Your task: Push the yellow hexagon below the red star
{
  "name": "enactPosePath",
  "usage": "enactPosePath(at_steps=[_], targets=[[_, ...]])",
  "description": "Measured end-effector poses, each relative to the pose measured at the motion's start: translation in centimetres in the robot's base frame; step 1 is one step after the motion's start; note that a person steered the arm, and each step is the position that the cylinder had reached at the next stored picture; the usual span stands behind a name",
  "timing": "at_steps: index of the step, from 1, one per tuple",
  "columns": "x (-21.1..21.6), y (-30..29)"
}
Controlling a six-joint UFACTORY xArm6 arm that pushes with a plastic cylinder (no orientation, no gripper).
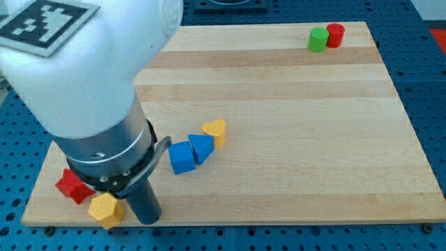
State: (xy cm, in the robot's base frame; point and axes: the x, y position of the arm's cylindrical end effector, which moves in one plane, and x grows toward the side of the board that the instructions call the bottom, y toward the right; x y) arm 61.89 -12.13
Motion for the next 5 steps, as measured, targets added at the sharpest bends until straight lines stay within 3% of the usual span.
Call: enactPosePath(at_steps=[3,5], targets=[[-0.1,-5.3],[-2.4,-7.9]])
